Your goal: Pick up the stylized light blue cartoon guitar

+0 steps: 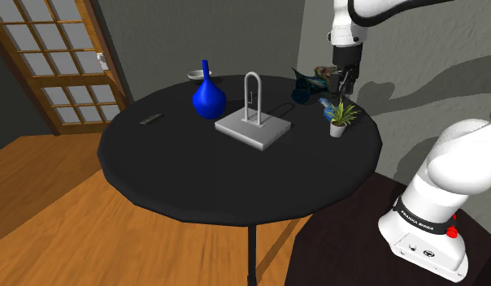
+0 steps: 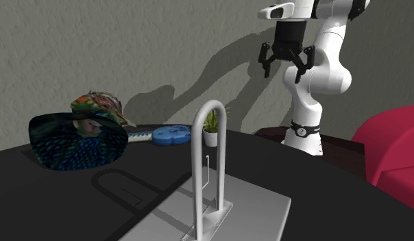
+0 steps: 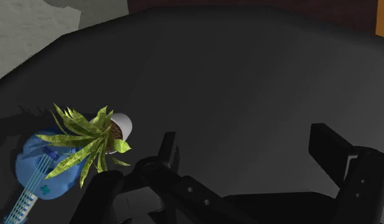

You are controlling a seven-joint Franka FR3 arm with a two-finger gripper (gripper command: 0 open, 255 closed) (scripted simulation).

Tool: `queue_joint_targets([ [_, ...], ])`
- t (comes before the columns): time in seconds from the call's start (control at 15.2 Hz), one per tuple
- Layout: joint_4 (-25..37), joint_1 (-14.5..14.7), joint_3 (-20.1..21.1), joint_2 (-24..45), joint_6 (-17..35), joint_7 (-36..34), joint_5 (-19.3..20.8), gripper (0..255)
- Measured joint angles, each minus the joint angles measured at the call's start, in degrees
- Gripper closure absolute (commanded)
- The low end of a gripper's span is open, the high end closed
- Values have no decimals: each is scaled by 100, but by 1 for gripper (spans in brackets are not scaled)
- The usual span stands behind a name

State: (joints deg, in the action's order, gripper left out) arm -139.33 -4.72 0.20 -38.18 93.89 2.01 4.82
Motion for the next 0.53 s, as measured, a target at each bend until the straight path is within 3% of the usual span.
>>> queue_joint_targets([
  [0.53, 204, -488, -423, 1224, 1254, -186, 360, 0],
])
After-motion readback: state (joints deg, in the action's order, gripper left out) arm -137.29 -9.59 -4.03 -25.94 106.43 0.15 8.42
